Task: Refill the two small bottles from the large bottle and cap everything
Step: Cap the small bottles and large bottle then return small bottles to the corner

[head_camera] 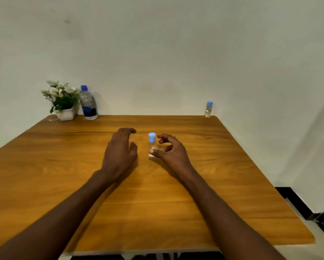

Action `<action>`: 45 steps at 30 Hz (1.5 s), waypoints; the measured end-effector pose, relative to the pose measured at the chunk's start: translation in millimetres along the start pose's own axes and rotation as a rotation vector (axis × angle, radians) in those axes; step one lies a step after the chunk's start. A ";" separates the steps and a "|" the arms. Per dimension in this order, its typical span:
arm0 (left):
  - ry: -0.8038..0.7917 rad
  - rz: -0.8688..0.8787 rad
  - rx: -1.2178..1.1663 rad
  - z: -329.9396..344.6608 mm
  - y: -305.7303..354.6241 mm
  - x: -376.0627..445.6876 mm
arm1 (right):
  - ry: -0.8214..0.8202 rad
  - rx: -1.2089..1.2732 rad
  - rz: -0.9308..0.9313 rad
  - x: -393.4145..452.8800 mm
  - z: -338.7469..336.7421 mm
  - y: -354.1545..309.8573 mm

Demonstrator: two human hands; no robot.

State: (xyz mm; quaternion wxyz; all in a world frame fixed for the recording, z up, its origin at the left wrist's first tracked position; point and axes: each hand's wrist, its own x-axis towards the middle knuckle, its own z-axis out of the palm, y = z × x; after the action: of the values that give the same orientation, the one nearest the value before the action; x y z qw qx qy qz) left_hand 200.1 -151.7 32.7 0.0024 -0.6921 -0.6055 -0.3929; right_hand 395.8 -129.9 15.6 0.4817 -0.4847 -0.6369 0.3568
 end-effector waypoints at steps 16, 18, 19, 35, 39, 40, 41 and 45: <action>-0.474 0.017 0.246 80.4 -22.7 70.8 | 0.361 -0.241 0.087 57.4 -8.6 27.8; -0.502 0.051 0.227 102.6 -15.7 94.2 | 0.441 -0.288 0.124 82.5 -28.6 38.7; -0.516 0.064 0.219 112.4 -11.9 104.8 | 0.474 -0.315 0.144 94.2 -38.3 44.3; -0.455 0.132 0.089 217.6 10.5 207.0 | 0.745 -0.448 0.341 250.5 -106.0 109.7; -0.450 0.127 0.070 214.4 12.6 205.7 | 0.779 -0.432 0.432 257.6 -109.3 110.1; -0.450 0.127 0.069 214.5 12.7 205.2 | 0.781 -0.434 0.444 258.7 -109.5 110.1; -0.449 0.129 0.069 214.8 12.6 204.9 | 0.783 -0.437 0.454 259.3 -109.8 109.5; -0.440 0.129 0.070 215.9 11.1 205.6 | 0.786 -0.441 0.471 261.0 -111.2 106.1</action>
State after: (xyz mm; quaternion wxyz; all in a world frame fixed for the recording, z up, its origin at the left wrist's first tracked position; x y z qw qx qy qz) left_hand 317.5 120.7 1.1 -0.0806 -0.7978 -0.5593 -0.2104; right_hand 514.2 148.8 19.0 0.4775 -0.8031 -0.3410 0.1034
